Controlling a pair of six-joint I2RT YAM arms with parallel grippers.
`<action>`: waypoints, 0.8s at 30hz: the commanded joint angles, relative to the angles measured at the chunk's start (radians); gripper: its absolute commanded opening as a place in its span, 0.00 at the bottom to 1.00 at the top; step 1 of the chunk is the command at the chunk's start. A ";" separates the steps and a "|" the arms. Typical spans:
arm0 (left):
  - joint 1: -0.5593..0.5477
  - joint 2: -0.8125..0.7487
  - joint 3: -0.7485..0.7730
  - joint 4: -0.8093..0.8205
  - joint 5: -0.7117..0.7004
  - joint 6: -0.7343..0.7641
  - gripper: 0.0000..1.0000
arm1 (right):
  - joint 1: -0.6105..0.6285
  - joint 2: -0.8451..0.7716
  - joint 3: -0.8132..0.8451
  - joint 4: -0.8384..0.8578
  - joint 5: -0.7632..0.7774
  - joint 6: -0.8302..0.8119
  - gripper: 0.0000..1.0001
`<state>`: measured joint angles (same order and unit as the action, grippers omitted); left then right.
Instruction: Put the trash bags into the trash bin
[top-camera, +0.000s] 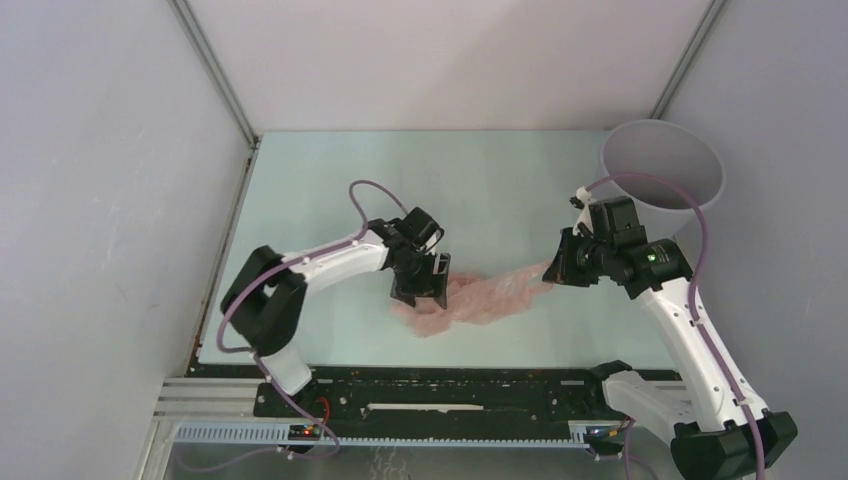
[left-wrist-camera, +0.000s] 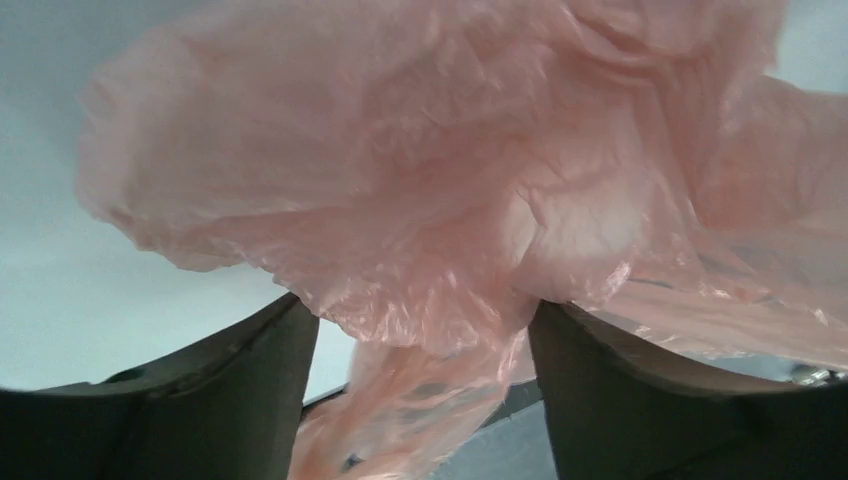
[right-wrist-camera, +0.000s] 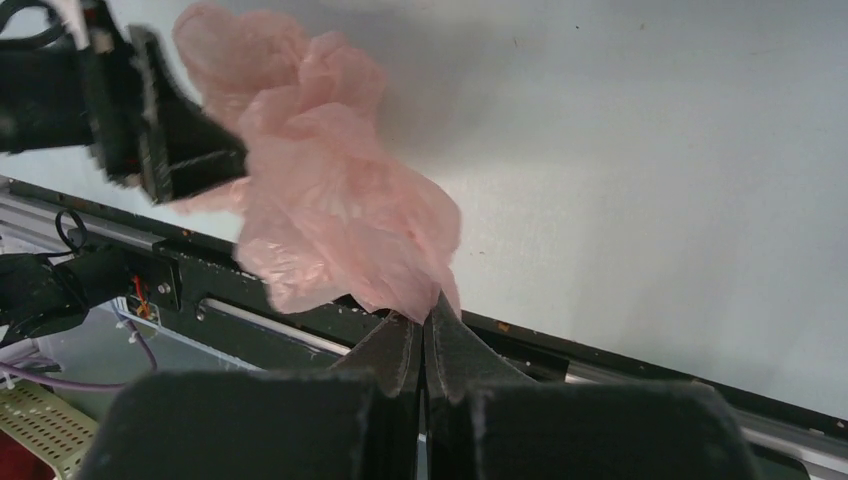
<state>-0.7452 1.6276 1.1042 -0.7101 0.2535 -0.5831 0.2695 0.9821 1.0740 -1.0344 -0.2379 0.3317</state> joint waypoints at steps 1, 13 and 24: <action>0.035 0.126 0.157 0.039 -0.065 -0.010 0.54 | -0.004 -0.025 -0.002 0.029 -0.012 0.014 0.00; 0.182 0.131 0.304 0.056 0.152 0.063 0.66 | -0.010 0.037 0.028 0.047 0.037 -0.015 0.00; 0.146 -0.138 0.099 0.058 -0.014 0.444 0.92 | -0.013 0.030 0.027 0.034 0.030 -0.055 0.00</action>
<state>-0.5697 1.5837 1.2091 -0.6563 0.3473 -0.3515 0.2630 1.0241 1.0725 -1.0096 -0.2146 0.3111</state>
